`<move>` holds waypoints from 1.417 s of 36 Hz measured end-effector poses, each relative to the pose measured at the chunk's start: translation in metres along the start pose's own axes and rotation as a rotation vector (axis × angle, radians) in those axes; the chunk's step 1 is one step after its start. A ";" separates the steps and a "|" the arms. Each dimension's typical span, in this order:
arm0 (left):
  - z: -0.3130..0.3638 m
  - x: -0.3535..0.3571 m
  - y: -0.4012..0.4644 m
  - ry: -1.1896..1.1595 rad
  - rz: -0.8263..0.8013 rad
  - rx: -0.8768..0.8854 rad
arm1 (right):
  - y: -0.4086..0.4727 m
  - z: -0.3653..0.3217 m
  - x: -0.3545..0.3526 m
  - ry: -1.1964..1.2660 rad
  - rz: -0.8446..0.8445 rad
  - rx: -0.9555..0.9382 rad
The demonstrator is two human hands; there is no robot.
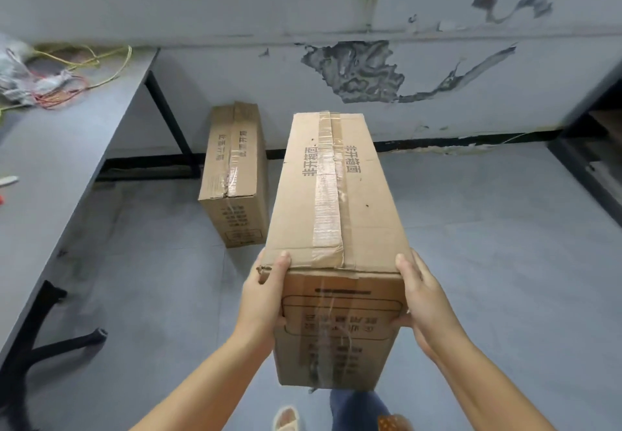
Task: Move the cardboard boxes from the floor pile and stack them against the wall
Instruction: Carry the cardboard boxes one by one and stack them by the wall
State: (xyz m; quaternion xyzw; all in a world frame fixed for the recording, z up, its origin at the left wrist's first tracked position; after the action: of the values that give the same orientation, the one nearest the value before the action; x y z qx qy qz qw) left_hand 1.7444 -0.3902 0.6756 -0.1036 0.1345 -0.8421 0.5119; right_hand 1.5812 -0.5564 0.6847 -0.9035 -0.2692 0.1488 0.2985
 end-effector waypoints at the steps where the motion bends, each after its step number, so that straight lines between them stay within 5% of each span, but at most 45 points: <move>1: 0.003 0.005 0.012 0.000 0.010 0.002 | 0.012 -0.007 0.001 -0.005 -0.005 0.004; 17: 0.043 0.109 0.231 -0.105 0.312 -0.070 | 0.278 -0.175 0.037 -0.233 -0.207 0.017; 25: 0.010 0.112 0.343 -0.103 0.374 -0.147 | 0.388 -0.195 0.090 -0.290 -0.227 0.063; 36: -0.125 0.082 0.462 -0.063 0.292 -0.230 | 0.518 -0.089 0.153 -0.276 -0.225 0.135; 41: -0.173 0.061 0.449 -0.029 0.235 -0.257 | 0.509 -0.023 0.151 -0.250 -0.142 0.240; 51: -0.221 0.049 0.420 -0.104 0.175 -0.583 | 0.492 0.013 0.154 -0.226 -0.240 0.380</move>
State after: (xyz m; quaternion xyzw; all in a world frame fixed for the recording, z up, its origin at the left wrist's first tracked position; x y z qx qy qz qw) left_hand 2.0037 -0.5921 0.3298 -0.2770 0.3525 -0.7144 0.5372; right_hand 1.8959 -0.7945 0.3528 -0.7703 -0.3732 0.2604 0.4467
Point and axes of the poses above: each hand's wrist, its own y-axis towards the middle knuckle, its own x-axis out of the palm, z = x × y, the point moved 8 cm from there along y, towards the middle knuckle, and after that the axes turned 12 degrees about x, right-handed, at the moved point
